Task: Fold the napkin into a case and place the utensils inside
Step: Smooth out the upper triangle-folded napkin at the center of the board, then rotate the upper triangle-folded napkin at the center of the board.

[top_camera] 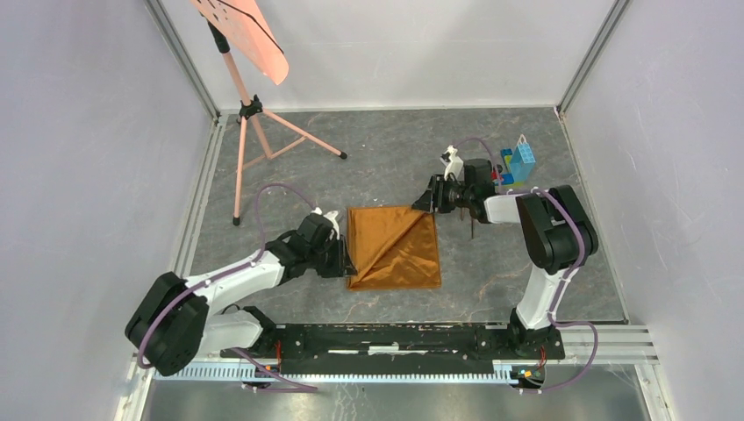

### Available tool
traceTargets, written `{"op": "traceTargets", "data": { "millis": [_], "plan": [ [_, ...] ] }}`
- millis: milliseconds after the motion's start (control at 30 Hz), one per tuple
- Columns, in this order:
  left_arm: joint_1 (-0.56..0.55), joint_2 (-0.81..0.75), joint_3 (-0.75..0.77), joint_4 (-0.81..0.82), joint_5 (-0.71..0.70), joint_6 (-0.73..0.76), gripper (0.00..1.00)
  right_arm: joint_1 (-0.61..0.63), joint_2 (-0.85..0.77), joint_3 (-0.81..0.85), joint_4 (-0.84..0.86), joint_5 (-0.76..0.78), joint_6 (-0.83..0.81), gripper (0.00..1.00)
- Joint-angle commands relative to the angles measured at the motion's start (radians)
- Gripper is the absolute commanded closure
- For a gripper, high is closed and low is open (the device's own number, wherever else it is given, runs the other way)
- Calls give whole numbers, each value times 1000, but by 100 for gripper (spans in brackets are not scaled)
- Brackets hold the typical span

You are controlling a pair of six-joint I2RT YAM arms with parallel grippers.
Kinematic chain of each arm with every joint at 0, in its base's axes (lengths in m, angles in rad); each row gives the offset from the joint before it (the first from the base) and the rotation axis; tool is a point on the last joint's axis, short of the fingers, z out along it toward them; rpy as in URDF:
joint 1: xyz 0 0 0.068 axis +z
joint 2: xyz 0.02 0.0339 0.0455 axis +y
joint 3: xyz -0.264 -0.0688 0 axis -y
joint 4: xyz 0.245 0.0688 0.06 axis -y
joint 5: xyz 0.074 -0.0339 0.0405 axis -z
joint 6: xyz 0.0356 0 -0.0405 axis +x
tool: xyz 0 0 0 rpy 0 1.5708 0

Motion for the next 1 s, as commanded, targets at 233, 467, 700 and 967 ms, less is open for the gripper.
{"op": "traceTargets", "data": {
  "millis": [233,467,700,967],
  "plan": [
    [-2,-25,1,26,65,-46,64,2,-66,-16,-18,51,-51,48],
    [-3,-2,-73,3,-34,-30,64,1,-9,29,-64,99,-105,48],
    [-3,-116,-26,-26,54,-53,58,52,-87,146,-244,165,-166,44],
    [52,-170,142,-138,5,-5,39,180,-328,90,-584,392,-271,37]
  ]
}}
